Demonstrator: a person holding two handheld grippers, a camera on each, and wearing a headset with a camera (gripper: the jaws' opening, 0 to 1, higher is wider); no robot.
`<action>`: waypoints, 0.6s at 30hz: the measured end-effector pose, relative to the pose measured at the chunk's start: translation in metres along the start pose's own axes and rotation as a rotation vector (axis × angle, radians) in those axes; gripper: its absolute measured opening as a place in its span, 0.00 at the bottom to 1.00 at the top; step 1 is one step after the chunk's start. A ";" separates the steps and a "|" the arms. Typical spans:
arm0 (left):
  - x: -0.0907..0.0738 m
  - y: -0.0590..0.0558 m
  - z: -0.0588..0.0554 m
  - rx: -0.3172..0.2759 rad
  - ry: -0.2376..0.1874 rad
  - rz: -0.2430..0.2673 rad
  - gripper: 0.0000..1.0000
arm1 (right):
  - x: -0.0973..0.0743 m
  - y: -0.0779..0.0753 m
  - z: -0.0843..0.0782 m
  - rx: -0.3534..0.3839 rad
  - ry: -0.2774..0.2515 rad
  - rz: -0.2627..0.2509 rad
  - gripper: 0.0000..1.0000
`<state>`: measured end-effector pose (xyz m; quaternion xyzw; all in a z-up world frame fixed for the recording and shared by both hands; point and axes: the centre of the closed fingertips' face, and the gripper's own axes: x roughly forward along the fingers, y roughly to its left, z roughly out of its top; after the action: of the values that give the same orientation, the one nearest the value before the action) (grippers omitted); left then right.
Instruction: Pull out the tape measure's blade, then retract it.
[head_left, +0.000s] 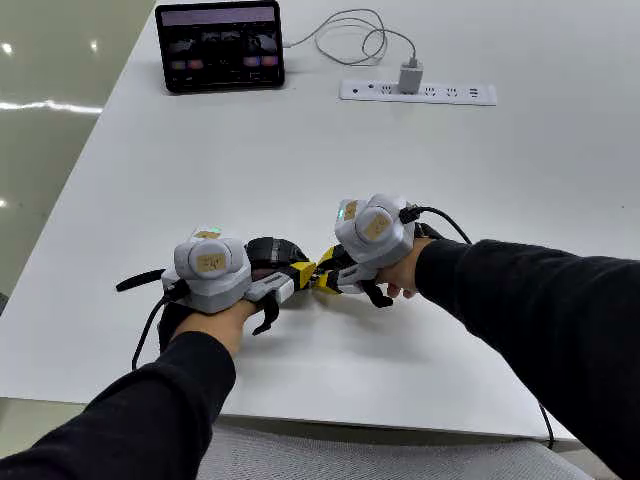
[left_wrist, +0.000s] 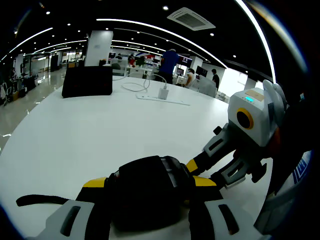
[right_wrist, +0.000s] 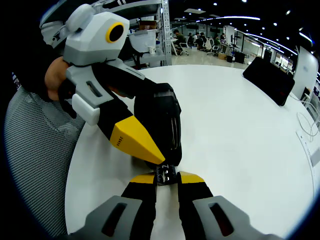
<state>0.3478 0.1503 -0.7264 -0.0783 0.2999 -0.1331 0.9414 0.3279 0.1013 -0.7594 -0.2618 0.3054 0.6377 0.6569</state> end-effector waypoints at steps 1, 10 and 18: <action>0.000 0.000 0.000 0.000 0.000 0.007 0.59 | 0.000 -0.001 -0.001 0.011 0.003 -0.005 0.12; -0.001 0.000 0.000 -0.003 -0.004 0.002 0.59 | -0.002 0.000 -0.002 0.007 -0.025 -0.008 0.11; -0.001 0.000 0.001 -0.005 -0.004 0.000 0.59 | 0.002 -0.001 0.002 0.001 -0.013 -0.003 0.10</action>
<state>0.3475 0.1505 -0.7254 -0.0808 0.2982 -0.1320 0.9419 0.3286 0.1046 -0.7596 -0.2577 0.3012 0.6382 0.6600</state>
